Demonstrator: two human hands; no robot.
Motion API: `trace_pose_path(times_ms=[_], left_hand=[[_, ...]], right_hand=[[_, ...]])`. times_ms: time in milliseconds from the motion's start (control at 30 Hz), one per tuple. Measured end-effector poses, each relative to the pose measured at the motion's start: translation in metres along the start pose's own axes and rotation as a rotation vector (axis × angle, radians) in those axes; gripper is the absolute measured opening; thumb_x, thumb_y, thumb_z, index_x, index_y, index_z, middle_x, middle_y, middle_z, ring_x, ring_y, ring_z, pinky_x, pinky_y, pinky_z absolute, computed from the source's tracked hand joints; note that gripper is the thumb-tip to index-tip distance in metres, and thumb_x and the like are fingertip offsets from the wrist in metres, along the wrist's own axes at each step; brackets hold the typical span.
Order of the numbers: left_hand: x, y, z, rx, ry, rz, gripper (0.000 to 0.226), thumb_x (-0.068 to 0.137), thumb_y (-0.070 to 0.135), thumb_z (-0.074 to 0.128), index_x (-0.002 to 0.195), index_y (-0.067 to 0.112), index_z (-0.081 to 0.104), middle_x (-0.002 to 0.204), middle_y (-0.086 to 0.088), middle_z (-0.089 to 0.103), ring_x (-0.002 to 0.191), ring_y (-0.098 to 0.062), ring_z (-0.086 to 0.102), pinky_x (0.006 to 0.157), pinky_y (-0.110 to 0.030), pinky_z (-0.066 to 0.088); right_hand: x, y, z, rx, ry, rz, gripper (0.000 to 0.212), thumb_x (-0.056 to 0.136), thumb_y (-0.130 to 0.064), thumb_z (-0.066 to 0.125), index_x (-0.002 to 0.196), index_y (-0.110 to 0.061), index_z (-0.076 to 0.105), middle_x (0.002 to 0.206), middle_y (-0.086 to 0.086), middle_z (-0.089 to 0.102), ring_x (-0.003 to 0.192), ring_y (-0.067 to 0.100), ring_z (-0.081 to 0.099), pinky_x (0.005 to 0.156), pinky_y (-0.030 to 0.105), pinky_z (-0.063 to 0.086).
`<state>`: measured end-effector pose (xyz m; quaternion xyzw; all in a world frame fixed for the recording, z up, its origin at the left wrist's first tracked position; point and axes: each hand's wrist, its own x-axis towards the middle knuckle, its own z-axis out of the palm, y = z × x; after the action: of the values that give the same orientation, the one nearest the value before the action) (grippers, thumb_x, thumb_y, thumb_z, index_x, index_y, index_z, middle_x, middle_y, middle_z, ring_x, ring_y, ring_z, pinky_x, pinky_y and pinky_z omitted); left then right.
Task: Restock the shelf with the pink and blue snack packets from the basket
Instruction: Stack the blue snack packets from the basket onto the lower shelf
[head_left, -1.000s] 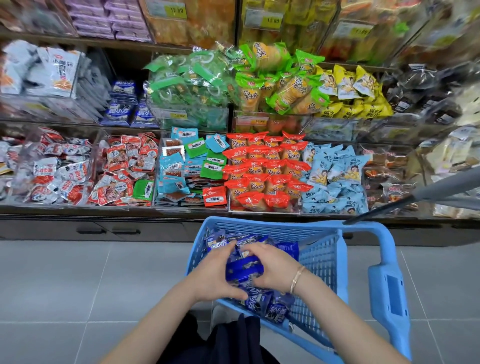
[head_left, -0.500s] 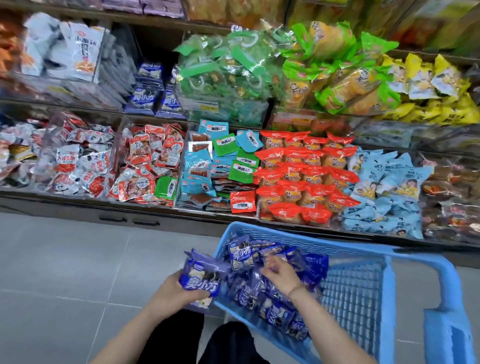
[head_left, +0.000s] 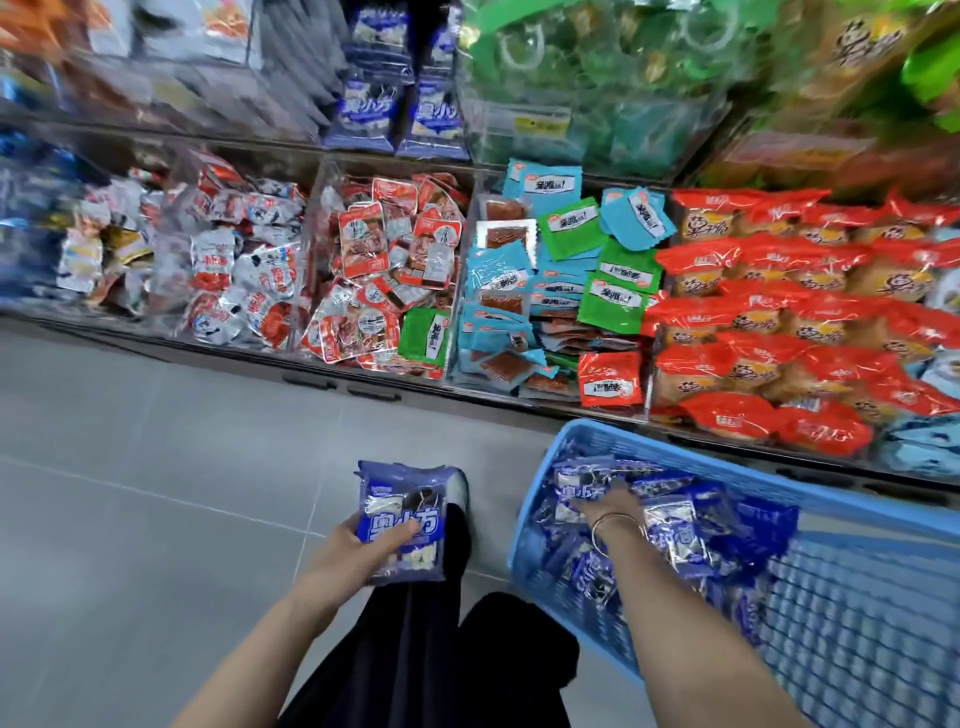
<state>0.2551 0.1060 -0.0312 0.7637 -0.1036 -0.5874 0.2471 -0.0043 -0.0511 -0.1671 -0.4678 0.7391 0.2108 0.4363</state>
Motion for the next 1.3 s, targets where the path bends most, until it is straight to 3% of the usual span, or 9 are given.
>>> trace_pose_path(times_ms=[200, 333, 433, 633, 767, 867, 1033, 1100, 1300], left_hand=[[0.002, 0.001, 0.017, -0.008, 0.078, -0.012, 0.025, 0.079, 0.031, 0.075, 0.096, 0.014, 0.068, 0.077, 0.003, 0.076, 0.068, -0.011, 0.071, 0.067, -0.028, 0.052], [-0.003, 0.014, 0.040, 0.108, 0.078, 0.012, 0.030, 0.078, 0.044, 0.074, 0.091, 0.017, 0.068, 0.082, 0.005, 0.075, 0.081, -0.012, 0.069, 0.077, -0.028, 0.049], [-0.008, 0.021, 0.064, 0.208, 0.034, 0.037, 0.044, 0.076, 0.058, 0.069, 0.092, 0.016, 0.069, 0.087, 0.003, 0.073, 0.085, -0.014, 0.067, 0.081, -0.027, 0.046], [-0.021, 0.035, 0.106, 0.147, -0.130, 0.152, 0.026, 0.079, 0.044, 0.070, 0.091, 0.022, 0.069, 0.081, 0.015, 0.072, 0.078, 0.003, 0.067, 0.071, -0.011, 0.049], [-0.026, 0.039, 0.114, -0.015, -0.340, 0.164, 0.049, 0.069, 0.034, 0.083, 0.110, 0.015, 0.066, 0.101, -0.004, 0.074, 0.096, -0.018, 0.070, 0.084, -0.029, 0.054], [-0.025, 0.036, 0.117, -0.088, -0.370, 0.123, 0.041, 0.078, 0.021, 0.076, 0.115, 0.011, 0.062, 0.104, -0.011, 0.073, 0.097, -0.028, 0.069, 0.085, -0.037, 0.053], [-0.019, 0.030, 0.121, -0.125, -0.318, 0.034, 0.056, 0.069, 0.026, 0.081, 0.117, 0.006, 0.060, 0.103, -0.014, 0.073, 0.095, -0.031, 0.070, 0.084, -0.039, 0.055], [-0.015, 0.023, 0.119, -0.151, -0.273, 0.000, 0.051, 0.074, 0.021, 0.078, 0.118, 0.002, 0.058, 0.103, -0.016, 0.072, 0.095, -0.033, 0.069, 0.089, -0.043, 0.053], [-0.001, -0.009, 0.105, -0.220, -0.140, -0.027, 0.029, 0.083, 0.009, 0.067, 0.110, -0.001, 0.063, 0.098, -0.019, 0.072, 0.093, -0.036, 0.069, 0.082, -0.039, 0.056]], right_hand=[[-0.033, 0.023, -0.009, 0.343, 0.008, -0.065, 0.070, 0.082, -0.033, 0.069, 0.137, -0.002, 0.038, 0.135, 0.018, 0.049, 0.121, 0.033, 0.049, 0.099, 0.039, 0.041], [-0.085, 0.036, -0.030, 0.649, -0.115, -0.147, 0.100, 0.062, -0.063, 0.074, 0.139, -0.012, 0.036, 0.136, 0.014, 0.044, 0.124, 0.025, 0.043, 0.101, 0.035, 0.035], [-0.116, 0.038, -0.035, 0.740, -0.184, -0.269, 0.087, 0.075, -0.050, 0.069, 0.145, -0.015, 0.030, 0.147, 0.001, 0.034, 0.133, 0.017, 0.035, 0.106, 0.028, 0.026], [-0.150, 0.022, -0.025, 0.546, -0.268, -0.388, 0.051, 0.086, -0.058, 0.052, 0.124, -0.024, 0.049, 0.107, -0.013, 0.049, 0.111, 0.011, 0.049, 0.098, 0.022, 0.032], [-0.147, 0.025, -0.032, 0.348, -0.313, -0.596, 0.055, 0.091, -0.048, 0.050, 0.135, -0.017, 0.044, 0.133, -0.002, 0.046, 0.127, 0.017, 0.043, 0.105, 0.028, 0.033], [-0.144, 0.029, -0.033, 0.274, -0.338, -0.674, 0.045, 0.093, -0.045, 0.049, 0.131, -0.021, 0.046, 0.125, -0.007, 0.045, 0.120, 0.013, 0.045, 0.098, 0.024, 0.035], [-0.121, 0.050, -0.033, 0.420, -0.417, -0.527, 0.049, 0.092, -0.057, 0.037, 0.138, -0.036, 0.037, 0.094, -0.014, 0.056, 0.084, 0.004, 0.056, 0.076, 0.020, 0.044], [-0.091, 0.069, -0.036, 0.395, -0.297, -0.444, 0.045, 0.093, -0.049, 0.043, 0.135, -0.031, 0.043, 0.108, -0.007, 0.060, 0.080, 0.005, 0.058, 0.068, 0.018, 0.046], [0.022, 0.137, -0.040, -0.047, 0.096, -0.039, 0.064, 0.087, -0.048, 0.057, 0.133, -0.005, 0.044, 0.140, 0.016, 0.041, 0.128, 0.030, 0.038, 0.102, 0.035, 0.039]])
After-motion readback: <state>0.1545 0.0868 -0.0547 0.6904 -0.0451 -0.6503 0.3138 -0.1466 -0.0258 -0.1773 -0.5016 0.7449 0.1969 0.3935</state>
